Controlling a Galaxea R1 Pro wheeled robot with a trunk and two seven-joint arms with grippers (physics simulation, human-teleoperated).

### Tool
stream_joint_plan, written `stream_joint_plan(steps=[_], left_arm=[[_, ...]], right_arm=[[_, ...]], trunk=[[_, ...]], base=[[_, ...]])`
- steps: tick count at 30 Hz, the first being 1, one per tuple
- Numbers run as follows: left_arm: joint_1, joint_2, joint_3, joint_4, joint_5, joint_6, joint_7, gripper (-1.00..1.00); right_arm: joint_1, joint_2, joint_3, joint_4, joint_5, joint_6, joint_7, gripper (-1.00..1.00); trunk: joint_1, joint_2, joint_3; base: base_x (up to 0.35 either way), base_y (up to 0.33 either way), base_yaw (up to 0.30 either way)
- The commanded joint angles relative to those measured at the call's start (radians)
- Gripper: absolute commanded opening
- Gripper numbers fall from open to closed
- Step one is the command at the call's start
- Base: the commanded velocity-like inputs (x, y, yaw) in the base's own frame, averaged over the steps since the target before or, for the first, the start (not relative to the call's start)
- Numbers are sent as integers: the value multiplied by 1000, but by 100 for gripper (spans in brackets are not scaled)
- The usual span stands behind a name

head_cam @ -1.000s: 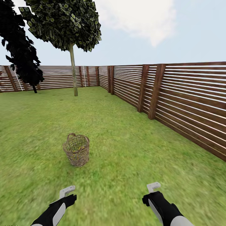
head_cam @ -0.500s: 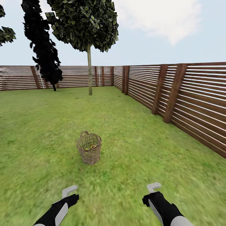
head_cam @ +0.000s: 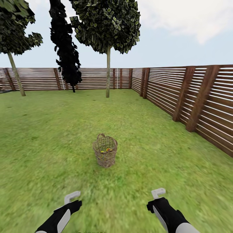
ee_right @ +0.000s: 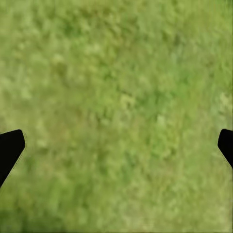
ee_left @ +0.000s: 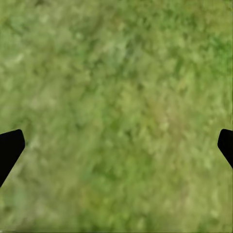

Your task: Take the three Easter eggs out of the wicker basket on the lawn in the garden, then place them on the lawn next to a single tree (choose any tree) so that all three eggs are next to the same tree and none are left in the basket.

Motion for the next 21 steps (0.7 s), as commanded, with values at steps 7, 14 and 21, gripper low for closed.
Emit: stream_joint_plan(steps=[7,14,21], left_arm=[[0,0,1,-2,10,7,4,100],[0,0,0,-2,10,7,4,100],[0,0,0,-2,10,7,4,100]], right_arm=[[0,0,5,-1,1,7,-4,100],[0,0,5,-1,2,7,-5,100],[0,0,5,-1,2,7,-4,100]], trunk=[[0,-1,-1],[0,-1,-1],[0,-1,-1]], base=[[0,0,299],[0,0,299],[0,0,299]])
